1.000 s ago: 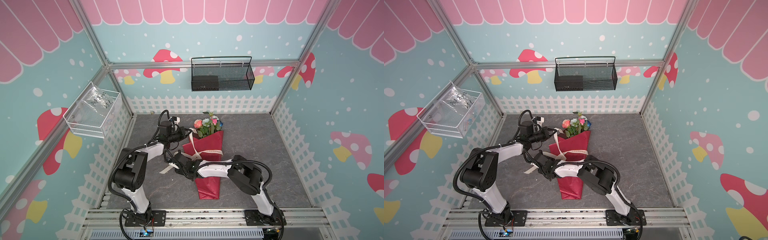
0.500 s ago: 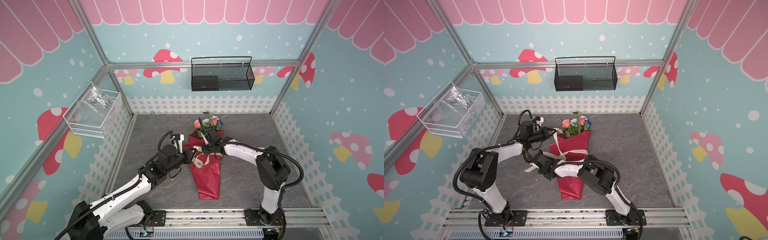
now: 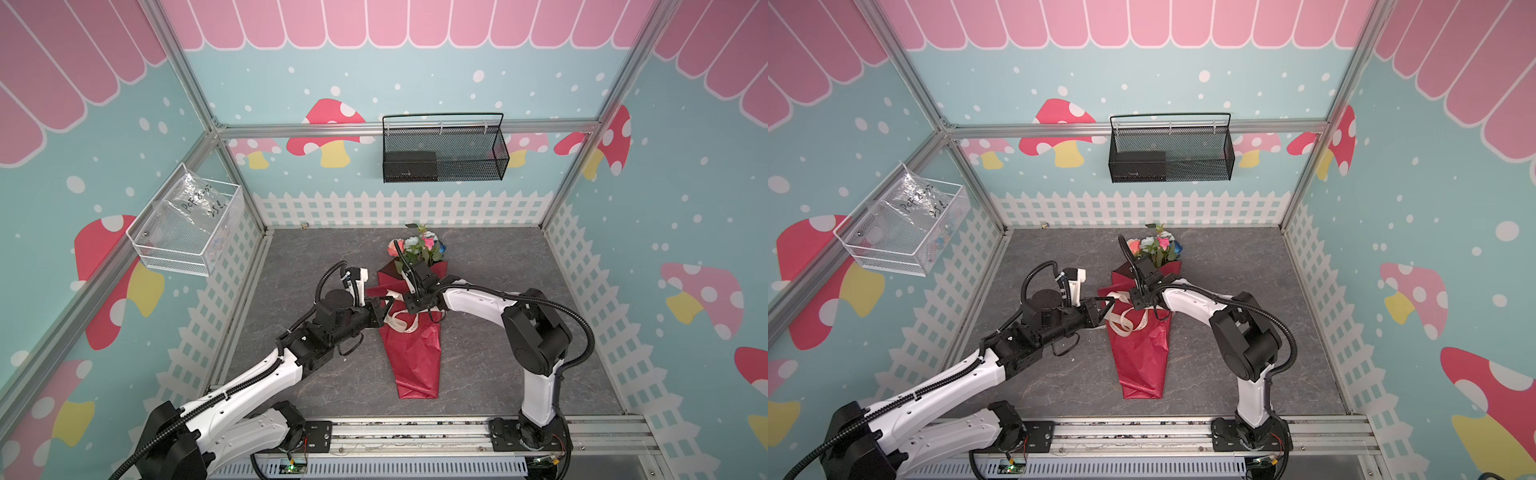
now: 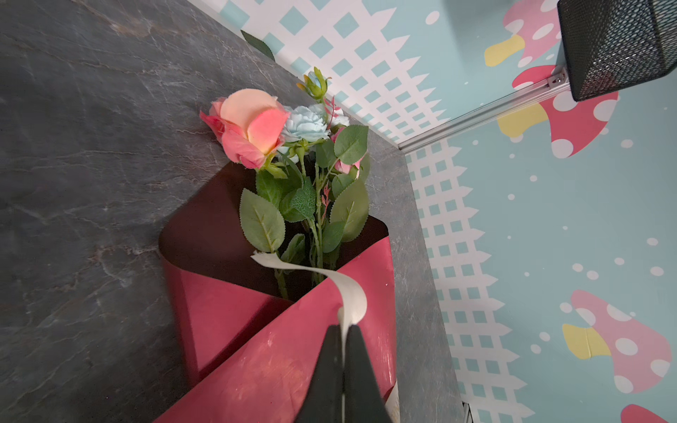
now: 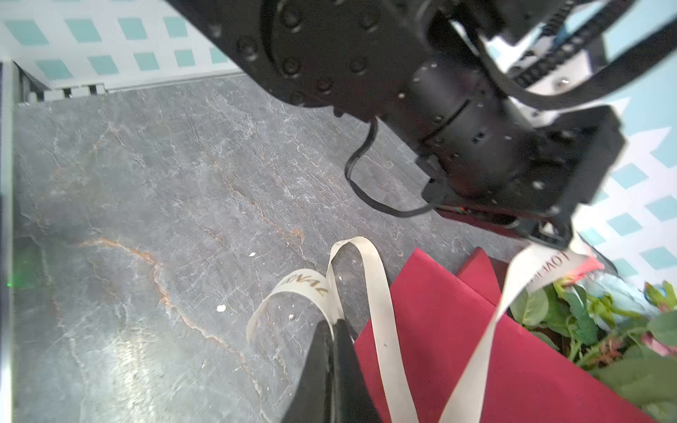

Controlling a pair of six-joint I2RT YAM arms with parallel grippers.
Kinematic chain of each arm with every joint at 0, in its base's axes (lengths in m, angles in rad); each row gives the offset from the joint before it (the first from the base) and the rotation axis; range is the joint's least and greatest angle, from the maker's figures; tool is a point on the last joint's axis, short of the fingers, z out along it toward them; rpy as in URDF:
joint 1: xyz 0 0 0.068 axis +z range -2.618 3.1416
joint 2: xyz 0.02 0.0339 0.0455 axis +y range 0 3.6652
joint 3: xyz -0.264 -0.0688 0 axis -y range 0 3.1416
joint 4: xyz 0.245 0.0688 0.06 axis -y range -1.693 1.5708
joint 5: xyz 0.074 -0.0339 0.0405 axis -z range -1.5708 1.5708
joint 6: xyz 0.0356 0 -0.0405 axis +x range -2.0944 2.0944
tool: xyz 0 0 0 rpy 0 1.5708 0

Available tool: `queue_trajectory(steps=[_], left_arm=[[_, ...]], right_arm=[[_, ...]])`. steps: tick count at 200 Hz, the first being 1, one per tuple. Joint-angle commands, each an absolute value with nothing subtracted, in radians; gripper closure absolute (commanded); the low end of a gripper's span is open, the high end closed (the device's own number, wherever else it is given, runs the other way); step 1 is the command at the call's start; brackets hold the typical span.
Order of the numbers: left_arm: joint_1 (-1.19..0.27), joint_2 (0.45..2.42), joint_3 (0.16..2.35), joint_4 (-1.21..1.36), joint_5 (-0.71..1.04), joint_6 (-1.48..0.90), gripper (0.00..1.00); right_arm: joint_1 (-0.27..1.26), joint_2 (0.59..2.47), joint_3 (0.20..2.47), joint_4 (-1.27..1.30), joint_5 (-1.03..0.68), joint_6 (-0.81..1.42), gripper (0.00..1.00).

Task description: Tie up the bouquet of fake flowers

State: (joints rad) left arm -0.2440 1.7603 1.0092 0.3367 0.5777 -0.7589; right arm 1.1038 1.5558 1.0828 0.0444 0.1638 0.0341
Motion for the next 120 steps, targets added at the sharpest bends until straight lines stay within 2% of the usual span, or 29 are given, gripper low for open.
queue_trajectory(steps=[1, 45, 77, 120], left_arm=[[-0.245, 1.7, 0.986, 0.329, 0.54, -0.742, 1.0], [-0.245, 1.61, 0.949, 0.276, 0.459, -0.706, 1.0], [-0.246, 1.549, 0.919, 0.215, 0.411, -0.668, 1.0], [-0.248, 1.457, 0.872, 0.152, 0.368, -0.634, 1.0]], right_arm=[[1.092, 1.447, 0.996, 0.042, 0.184, 0.163, 1.0], [0.993, 1.307, 0.863, -0.125, 0.146, 0.498, 1.0], [0.848, 1.245, 0.751, -0.195, 0.019, 0.729, 1.0], [0.754, 1.252, 0.707, -0.236, -0.033, 0.805, 1.0]])
